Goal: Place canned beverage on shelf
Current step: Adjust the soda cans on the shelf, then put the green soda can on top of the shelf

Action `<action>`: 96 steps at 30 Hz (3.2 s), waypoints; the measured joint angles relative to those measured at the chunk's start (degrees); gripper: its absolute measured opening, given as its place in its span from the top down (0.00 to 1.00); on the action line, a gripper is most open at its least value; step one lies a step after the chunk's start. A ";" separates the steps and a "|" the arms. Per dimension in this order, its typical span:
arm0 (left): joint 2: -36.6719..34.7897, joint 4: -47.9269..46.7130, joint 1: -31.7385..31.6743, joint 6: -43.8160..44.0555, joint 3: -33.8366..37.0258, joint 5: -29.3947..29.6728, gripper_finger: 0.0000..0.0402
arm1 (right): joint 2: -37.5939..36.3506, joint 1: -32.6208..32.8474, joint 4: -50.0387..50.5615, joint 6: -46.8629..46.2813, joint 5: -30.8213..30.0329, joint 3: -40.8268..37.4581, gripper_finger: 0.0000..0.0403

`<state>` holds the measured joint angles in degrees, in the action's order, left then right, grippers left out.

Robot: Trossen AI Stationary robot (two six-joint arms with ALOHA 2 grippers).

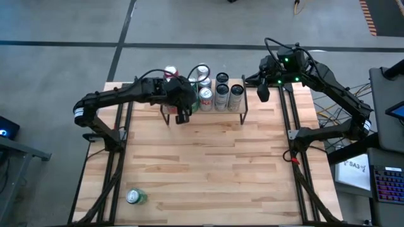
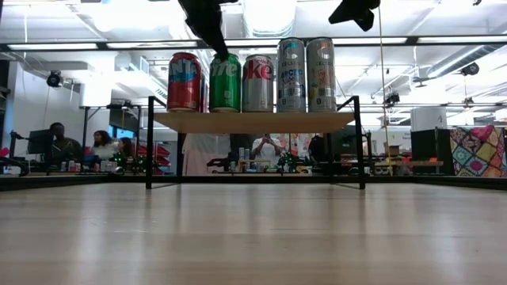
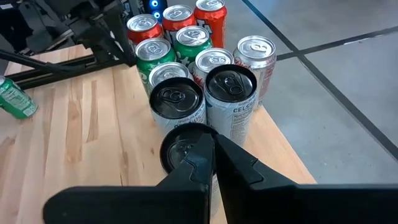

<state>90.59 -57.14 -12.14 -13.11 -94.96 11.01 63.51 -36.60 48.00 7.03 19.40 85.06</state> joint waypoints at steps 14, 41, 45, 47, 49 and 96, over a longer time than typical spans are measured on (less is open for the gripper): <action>-0.24 -2.82 0.04 1.73 0.02 1.01 1.00 | 0.00 0.00 0.18 -0.02 0.01 0.00 0.98; -7.56 0.63 9.73 5.95 0.02 1.89 1.00 | -5.22 15.33 -3.70 -3.66 -2.26 -4.43 0.98; -8.86 -1.39 12.13 13.36 0.02 1.93 1.00 | -6.17 21.93 -3.91 -5.11 -7.98 -6.63 0.98; -9.19 -2.87 14.07 19.67 0.02 1.73 1.00 | -6.43 24.93 -3.95 -5.96 -9.71 -7.50 0.98; -9.22 -4.71 16.72 25.96 0.02 1.51 1.00 | -6.54 27.62 -4.22 -6.48 -10.45 -8.11 0.98; 10.62 -31.54 61.61 111.06 0.11 -23.60 0.32 | -2.33 45.88 -8.45 -14.48 -10.64 -10.32 0.98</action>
<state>101.21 -88.68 49.46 97.94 -94.85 -12.59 61.18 9.28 39.55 -7.45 8.75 74.74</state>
